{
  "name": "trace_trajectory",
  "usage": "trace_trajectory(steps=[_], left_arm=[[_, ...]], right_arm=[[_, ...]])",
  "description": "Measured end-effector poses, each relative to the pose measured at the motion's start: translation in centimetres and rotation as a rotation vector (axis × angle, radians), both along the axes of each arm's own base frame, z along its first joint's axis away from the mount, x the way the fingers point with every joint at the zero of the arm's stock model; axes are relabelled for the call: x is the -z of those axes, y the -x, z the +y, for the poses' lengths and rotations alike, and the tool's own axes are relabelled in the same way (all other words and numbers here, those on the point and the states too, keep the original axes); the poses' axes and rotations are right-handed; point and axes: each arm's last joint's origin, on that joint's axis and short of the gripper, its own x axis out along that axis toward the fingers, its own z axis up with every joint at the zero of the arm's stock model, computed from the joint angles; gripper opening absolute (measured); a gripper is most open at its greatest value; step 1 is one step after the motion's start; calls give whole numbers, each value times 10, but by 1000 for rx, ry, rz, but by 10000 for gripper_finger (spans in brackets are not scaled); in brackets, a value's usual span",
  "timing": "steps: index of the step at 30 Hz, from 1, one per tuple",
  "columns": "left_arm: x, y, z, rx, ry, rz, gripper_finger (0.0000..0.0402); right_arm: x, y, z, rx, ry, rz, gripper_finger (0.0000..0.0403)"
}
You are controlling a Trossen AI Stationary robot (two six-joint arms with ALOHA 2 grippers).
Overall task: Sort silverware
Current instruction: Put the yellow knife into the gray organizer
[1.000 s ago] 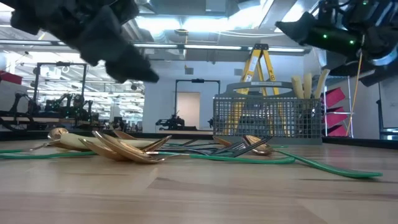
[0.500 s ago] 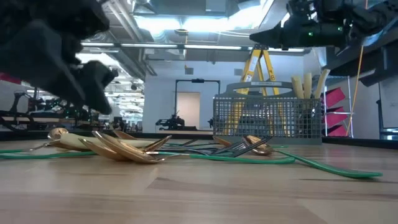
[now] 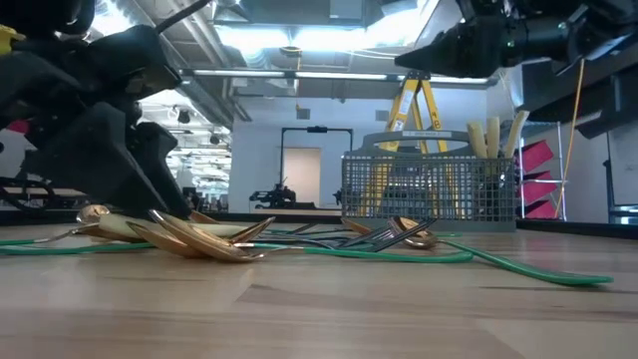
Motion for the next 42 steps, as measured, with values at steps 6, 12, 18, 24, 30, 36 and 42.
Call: trace_trajectory(steps=[6, 12, 18, 24, 30, 36, 42], left_arm=[[0, -1, -1, 1, -14, -21, 214], [13, -3, -2, 6, -84, 16, 214], [21, -10, -6, -9, -112, 26, 214], [25, -10, -6, -9, -124, 51, 208], [27, -9, -5, -17, -123, 68, 163], [27, -9, -4, -22, -121, 71, 104], [29, -8, -3, -22, -130, 76, 63]], right_arm=[[0, -2, 18, 3, 8, 4, 89], [1, -3, 31, -5, 12, 10, 89], [2, -3, 39, 8, -7, 25, 89], [3, -3, 39, 12, -21, 27, 89], [3, -3, 39, 14, -40, 25, 89], [4, -3, 39, 15, -47, 39, 89], [4, -3, 40, -8, -85, 35, 89]])
